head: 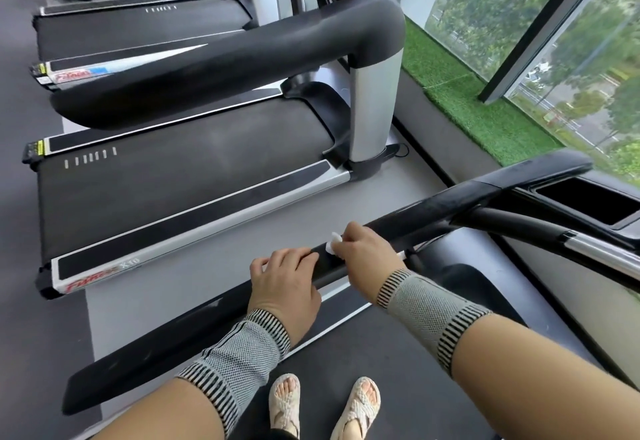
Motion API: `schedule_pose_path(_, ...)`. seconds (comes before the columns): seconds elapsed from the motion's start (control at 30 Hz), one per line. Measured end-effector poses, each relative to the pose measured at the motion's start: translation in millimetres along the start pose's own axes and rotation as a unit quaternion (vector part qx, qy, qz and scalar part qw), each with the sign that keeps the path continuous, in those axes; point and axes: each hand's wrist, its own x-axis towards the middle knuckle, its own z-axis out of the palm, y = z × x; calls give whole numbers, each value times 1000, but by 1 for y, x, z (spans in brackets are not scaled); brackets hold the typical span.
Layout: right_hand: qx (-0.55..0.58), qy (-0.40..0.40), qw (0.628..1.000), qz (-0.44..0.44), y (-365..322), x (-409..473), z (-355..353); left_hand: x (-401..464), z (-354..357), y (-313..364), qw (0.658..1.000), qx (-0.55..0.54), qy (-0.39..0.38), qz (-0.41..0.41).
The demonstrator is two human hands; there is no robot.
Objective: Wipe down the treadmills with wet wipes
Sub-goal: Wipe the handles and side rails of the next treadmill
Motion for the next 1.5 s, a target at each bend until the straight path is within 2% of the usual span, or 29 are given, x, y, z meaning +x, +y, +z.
schedule_pose_path(0.03,-6,-19,1000,-1,2,1,-7,0,-2,0,1000,1,-11,0)
schedule_pose_path(0.07,5,-10,999,43,14,5,-11,-1,-5,1,1000,6,-20,4)
schedule_pose_path(0.13,-11,41,989,145,37,11,-15,0,-5,0,1000,11,-29,7)
schedule_pose_path(0.17,-23,56,985,159,37,10,-12,-1,-5,1,1000,8,-27,5)
schedule_pose_path(0.23,-1,31,996,86,11,4,-3,0,-6,3,1000,-2,-18,-4)
schedule_pose_path(0.3,-3,-26,1000,-5,-2,-1,2,2,-9,4,1000,-6,-26,-10)
schedule_pose_path(0.33,14,-18,1000,3,2,0,-3,3,-10,3,999,-1,-35,-7)
schedule_pose_path(0.4,14,31,991,129,24,7,-14,5,-11,1,999,13,-49,-3)
schedule_pose_path(0.47,-5,63,981,183,25,8,-11,5,-12,-1,999,14,-49,-6)
schedule_pose_path(0.6,13,-22,1000,-9,-15,-2,4,8,-15,2,998,12,-55,-12)
schedule_pose_path(0.63,27,-23,999,2,-8,0,-2,9,-16,2,998,12,-56,-10)
schedule_pose_path(0.73,4,30,985,170,27,9,-15,7,-17,0,997,19,-70,-3)
schedule_pose_path(0.77,-11,42,982,184,25,9,-13,7,-16,0,997,20,-73,-4)
schedule_pose_path(0.8,-14,42,984,170,14,7,-13,6,-15,0,997,20,-75,-8)
schedule_pose_path(0.9,11,-23,1000,9,-24,-5,2,5,-16,2,997,15,-70,-15)
schedule_pose_path(0.93,13,-31,999,3,-20,-4,-1,5,-16,2,997,13,-72,-15)
schedule_pose_path(1.07,-9,34,981,190,24,9,-16,2,-19,-8,995,16,-89,-31)
schedule_pose_path(1.13,6,46,987,151,7,7,-8,1,-18,-15,995,11,-87,-52)
schedule_pose_path(1.23,26,-22,999,15,-18,-2,1,1,-20,-20,994,14,-84,-70)
schedule_pose_path(1.3,2,-16,998,69,0,7,-9,1,-21,-23,993,17,-92,-72)
schedule_pose_path(1.37,-26,23,989,144,15,12,-15,2,-22,-25,993,19,-95,-75)
schedule_pose_path(1.4,-30,40,987,155,10,11,-14,3,-23,-25,992,20,-95,-75)
schedule_pose_path(1.43,-10,37,992,124,-3,8,-11,3,-23,-26,992,20,-96,-74)
schedule_pose_path(1.5,-5,-27,999,19,-29,0,0,5,-24,-25,992,17,-97,-75)
